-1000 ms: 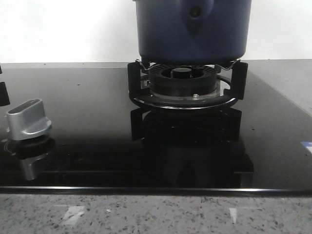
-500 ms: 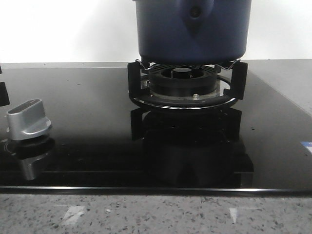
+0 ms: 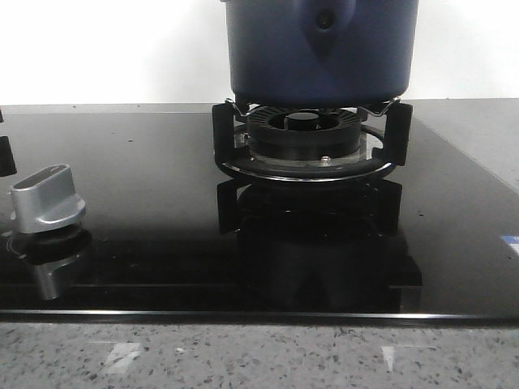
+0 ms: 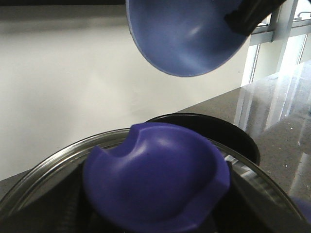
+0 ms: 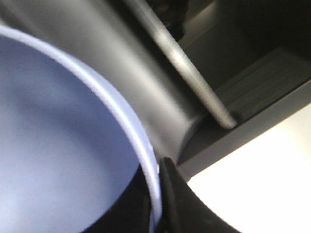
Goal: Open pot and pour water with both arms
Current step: 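Tilt the bowl with the right gripper, pouring water into the saucepan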
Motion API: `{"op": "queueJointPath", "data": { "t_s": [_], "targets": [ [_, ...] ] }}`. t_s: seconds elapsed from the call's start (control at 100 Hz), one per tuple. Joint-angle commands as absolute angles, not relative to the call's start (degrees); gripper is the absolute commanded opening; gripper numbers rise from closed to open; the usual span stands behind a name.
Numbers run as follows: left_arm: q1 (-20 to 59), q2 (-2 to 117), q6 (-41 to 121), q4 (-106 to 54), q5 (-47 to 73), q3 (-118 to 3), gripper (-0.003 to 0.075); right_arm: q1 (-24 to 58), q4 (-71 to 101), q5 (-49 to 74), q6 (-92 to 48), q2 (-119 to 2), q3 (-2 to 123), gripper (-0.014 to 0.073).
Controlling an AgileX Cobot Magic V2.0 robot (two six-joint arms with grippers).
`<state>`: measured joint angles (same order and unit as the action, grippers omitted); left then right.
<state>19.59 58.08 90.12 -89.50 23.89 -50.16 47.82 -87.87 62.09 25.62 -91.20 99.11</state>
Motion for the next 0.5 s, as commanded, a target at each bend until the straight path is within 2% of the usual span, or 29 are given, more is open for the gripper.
{"op": "queueJointPath", "data": {
  "t_s": [0.0,0.22,0.49],
  "targets": [
    [20.11,56.76,89.68,-92.81,24.31,-52.27,0.0316,47.83,-90.43,63.5,25.91,-89.02,98.82,-0.0047],
    [20.11,56.76,89.68,-92.81,24.69,-52.27,0.0316,47.83,-89.12,65.05,28.56,-89.02,91.26,-0.0047],
    [20.11,56.76,89.68,-92.81,24.69,-52.27,0.0316,47.83,-87.83,67.5,31.04,-88.62,90.06,-0.0047]
  ]
}}
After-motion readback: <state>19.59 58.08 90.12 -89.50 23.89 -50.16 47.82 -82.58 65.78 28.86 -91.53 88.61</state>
